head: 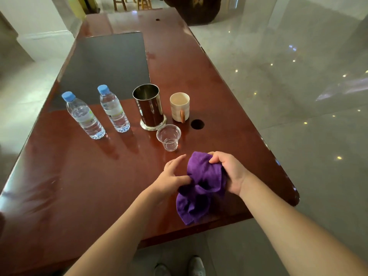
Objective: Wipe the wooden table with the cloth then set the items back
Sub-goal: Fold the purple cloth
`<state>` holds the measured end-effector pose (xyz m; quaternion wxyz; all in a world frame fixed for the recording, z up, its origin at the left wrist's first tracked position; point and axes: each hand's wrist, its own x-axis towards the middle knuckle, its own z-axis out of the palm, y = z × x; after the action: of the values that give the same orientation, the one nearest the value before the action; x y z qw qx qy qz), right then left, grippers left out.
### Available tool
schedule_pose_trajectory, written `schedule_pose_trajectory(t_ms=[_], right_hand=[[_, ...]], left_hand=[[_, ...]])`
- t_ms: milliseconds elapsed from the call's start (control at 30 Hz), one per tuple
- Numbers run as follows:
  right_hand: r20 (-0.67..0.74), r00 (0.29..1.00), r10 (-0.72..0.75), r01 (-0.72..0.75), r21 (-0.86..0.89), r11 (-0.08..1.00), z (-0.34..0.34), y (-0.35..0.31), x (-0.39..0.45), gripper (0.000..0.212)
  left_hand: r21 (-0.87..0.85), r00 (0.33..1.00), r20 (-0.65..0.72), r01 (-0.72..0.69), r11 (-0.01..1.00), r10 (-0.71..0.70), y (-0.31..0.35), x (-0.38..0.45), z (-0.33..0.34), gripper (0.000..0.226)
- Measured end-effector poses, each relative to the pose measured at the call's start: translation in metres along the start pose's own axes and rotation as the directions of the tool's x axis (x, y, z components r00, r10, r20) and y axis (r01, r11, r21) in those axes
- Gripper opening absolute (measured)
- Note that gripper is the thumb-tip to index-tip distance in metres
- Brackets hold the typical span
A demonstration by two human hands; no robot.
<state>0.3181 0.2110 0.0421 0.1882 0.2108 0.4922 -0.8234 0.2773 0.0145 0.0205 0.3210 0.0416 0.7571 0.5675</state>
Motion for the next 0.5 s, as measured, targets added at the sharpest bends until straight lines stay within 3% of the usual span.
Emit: schedule_pose_trajectory(t_ms=[67,167,300,400,500], right_hand=[[0.106,0.994,-0.002,0.007,-0.049,0.999,0.001,-0.02,-0.004,0.028],[0.282,0.959,0.036,0.02,-0.193,0.981,0.005,-0.05,-0.011,0.03],[0.404,0.913,0.054,0.07,-0.284,0.956,0.01,-0.087,-0.021,0.02],[0.422,0.906,-0.004,0.116,-0.24,0.964,0.018,-0.105,-0.026,0.02],[0.408,0.912,-0.044,0.122,-0.166,0.979,0.019,-0.106,-0.025,0.043]], left_hand=[[0.043,0.985,0.14,-0.112,0.993,0.105,0.02,-0.008,-0.003,0.089],[0.043,0.952,0.265,-0.169,0.985,0.152,0.051,-0.014,-0.005,0.09],[0.082,0.898,0.401,-0.233,0.969,0.182,0.09,-0.026,-0.005,0.035],[-0.064,0.892,0.39,-0.221,0.973,0.228,0.1,-0.037,0.002,0.024],[-0.261,0.881,0.403,-0.147,0.954,0.246,0.102,-0.049,0.009,0.016]])
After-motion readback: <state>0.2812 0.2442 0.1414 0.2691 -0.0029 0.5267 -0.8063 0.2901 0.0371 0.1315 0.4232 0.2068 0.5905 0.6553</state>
